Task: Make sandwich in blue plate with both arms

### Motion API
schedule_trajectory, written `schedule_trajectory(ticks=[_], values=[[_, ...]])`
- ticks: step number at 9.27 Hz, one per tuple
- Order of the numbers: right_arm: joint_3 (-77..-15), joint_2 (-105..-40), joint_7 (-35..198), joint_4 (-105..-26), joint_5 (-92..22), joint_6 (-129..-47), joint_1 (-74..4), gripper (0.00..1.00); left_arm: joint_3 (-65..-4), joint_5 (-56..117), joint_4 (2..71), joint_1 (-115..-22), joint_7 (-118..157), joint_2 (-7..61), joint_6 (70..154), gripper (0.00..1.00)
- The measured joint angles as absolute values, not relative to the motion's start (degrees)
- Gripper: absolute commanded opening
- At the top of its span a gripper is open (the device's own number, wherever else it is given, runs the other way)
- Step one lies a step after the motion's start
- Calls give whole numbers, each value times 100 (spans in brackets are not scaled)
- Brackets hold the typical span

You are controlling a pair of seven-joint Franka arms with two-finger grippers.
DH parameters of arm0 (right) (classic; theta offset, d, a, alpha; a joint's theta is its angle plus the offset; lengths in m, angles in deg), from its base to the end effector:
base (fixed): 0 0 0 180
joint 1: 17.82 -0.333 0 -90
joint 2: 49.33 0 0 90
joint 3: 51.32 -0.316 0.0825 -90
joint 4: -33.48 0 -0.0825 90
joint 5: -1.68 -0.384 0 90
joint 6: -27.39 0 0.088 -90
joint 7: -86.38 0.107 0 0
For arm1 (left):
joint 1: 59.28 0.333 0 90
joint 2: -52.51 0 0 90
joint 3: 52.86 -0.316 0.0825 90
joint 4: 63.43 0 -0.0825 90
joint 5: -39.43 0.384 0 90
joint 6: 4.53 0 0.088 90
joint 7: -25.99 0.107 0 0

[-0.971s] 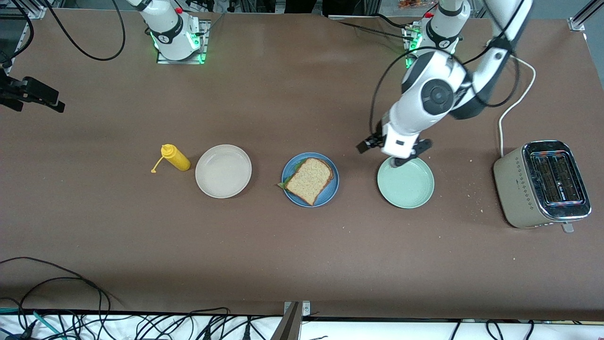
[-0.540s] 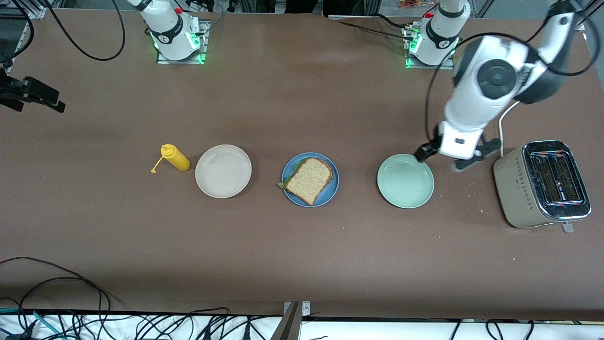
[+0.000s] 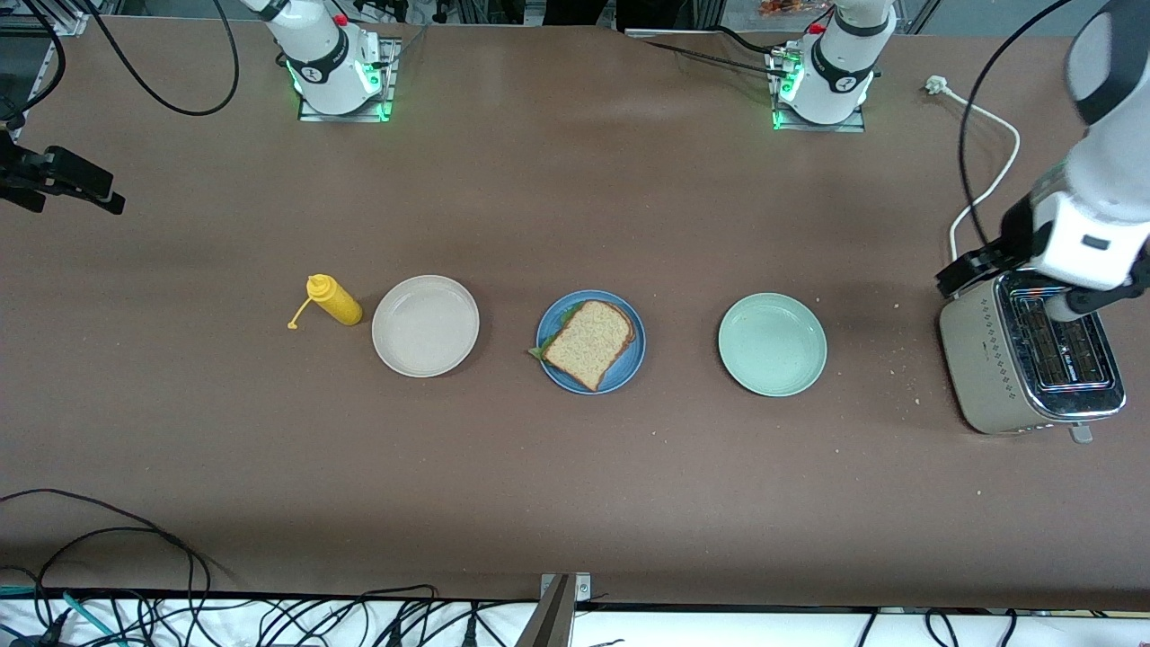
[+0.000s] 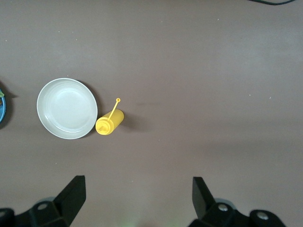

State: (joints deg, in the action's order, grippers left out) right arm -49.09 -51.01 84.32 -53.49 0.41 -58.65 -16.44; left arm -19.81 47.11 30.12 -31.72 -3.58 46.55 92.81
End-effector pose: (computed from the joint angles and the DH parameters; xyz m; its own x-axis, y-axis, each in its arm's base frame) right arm 0.5558 -0.0322 0.6271 0.9987 -0.0255 -0.0447 -0.0265 -0.9994 -0.0226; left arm 0.5874 -0.0295 0.5560 0.9198 0.3920 0.0189 0.3923 -0.9167 -0.0764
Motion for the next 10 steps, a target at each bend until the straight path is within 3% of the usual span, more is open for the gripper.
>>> schedule_trajectory(ticks=[3, 10], values=[[-4911, -5101, 8432, -5348, 41, -5865, -1644, 100, -1979, 4696, 2842, -3048, 700, 4607, 8877, 100], [-4929, -5101, 8432, -5348, 41, -5865, -1649, 100, -1969, 4002, 2826, -2596, 1117, 4524, 9044, 100]])
